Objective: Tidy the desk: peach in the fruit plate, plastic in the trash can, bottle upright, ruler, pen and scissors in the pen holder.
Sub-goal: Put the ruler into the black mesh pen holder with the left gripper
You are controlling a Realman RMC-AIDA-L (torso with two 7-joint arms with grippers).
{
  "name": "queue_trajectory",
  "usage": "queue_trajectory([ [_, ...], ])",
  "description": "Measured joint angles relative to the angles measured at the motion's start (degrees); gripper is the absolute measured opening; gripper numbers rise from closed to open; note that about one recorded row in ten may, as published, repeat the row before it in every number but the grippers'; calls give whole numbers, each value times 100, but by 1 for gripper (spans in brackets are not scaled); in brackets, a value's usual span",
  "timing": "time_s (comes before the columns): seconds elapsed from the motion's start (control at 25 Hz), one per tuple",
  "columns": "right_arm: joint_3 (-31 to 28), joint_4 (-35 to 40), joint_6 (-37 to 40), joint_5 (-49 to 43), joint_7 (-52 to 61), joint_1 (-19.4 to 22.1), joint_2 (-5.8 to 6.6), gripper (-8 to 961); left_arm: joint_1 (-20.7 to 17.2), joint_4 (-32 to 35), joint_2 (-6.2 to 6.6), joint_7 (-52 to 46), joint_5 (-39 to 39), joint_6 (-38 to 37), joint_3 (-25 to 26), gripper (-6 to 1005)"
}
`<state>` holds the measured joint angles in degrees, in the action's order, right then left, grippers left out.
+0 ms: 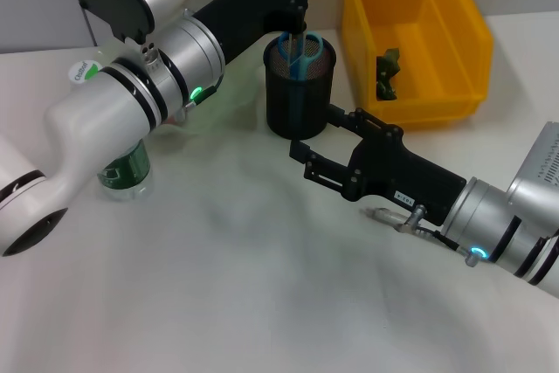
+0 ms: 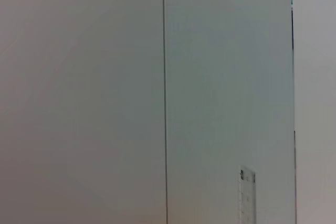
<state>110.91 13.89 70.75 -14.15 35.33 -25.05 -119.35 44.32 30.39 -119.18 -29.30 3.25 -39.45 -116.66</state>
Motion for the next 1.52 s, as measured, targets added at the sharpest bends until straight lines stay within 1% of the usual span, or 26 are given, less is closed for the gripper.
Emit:
queue_trajectory([
  [0.4, 4, -1, -1, 0, 7, 0, 0, 768, 2, 53, 0, -6, 0, -12, -67, 24],
  [0.92, 71, 8, 0, -7, 63, -19, -1, 767, 7, 55, 0, -4, 9, -1, -46, 130],
  [1.4, 70, 8, 0, -10, 71, -21, 0, 767, 5, 89, 0, 0, 10, -34, -31, 557],
  [1.52, 70, 8, 0, -10, 71, -22, -1, 767, 1, 90, 0, 2, 10, -73, -28, 591],
])
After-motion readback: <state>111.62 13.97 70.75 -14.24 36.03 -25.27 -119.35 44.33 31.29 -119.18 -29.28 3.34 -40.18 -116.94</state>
